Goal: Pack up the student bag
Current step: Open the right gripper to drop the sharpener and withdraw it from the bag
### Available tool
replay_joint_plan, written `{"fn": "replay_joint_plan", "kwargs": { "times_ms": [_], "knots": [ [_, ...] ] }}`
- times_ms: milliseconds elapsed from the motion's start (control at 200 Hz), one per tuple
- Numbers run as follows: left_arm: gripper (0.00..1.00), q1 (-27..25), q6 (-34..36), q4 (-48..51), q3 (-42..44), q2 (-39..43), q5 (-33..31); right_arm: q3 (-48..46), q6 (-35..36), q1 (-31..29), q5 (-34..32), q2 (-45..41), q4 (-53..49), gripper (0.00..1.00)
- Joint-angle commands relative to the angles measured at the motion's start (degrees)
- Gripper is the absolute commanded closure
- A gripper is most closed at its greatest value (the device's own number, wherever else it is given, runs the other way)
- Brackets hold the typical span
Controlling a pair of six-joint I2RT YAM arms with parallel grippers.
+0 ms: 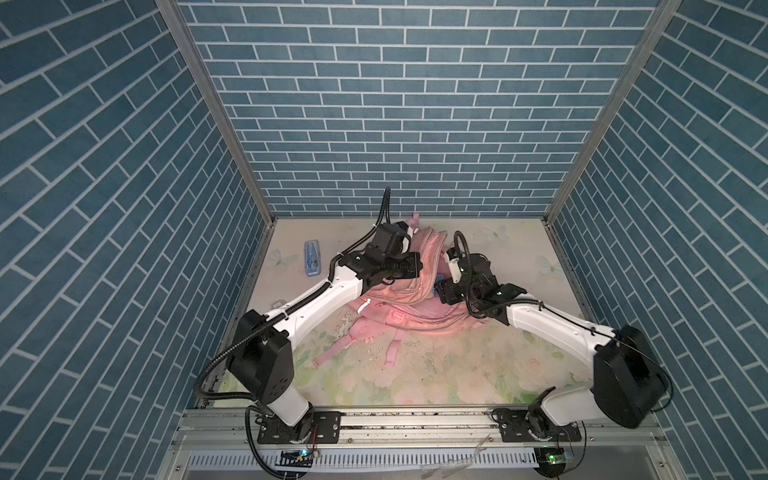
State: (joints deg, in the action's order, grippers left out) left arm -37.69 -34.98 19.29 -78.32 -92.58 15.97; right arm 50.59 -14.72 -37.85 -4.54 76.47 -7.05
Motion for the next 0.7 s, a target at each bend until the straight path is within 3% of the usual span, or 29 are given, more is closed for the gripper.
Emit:
{"fn": "replay_joint_plan", "kwargs": {
  "times_ms": [0, 120, 240, 505, 645, 695],
  "knots": [
    [1.0, -1.36, -1.58, -4.7, -0.24, 3.43, -0.72, -5.0, -3.19, 1.9, -0.46, -6.25, -2.31, 0.4],
    [1.0, -3.58, -5.01, -5.05, 0.46, 4.06, -3.12, -10.9, -9.07, 10.25, 5.59, -12.17, -3.38, 0.51],
    [1.0, -6.85, -9.05, -8.32, 2.34, 4.48, -5.41, -15.71, -13.35, 19.04, 12.7, -15.61, -2.27, 0.56],
    [1.0, -11.26, -18.7, -20.09, 8.46, 2.46, -8.95, -15.42, -14.36, 27.89, 20.94, -10.95, -3.31, 0.62],
    [1.0, -12.36, -16.92, -21.3, 6.51, -1.75, -7.36, -13.8, -14.5, 30.54, 23.87, -9.5, -4.24, 0.62],
    [0.8, -12.37, -14.67, -19.24, 5.17, -2.69, -6.61, -13.93, -14.87, 30.65, 23.76, -9.72, -4.66, 0.61]
  ]
}}
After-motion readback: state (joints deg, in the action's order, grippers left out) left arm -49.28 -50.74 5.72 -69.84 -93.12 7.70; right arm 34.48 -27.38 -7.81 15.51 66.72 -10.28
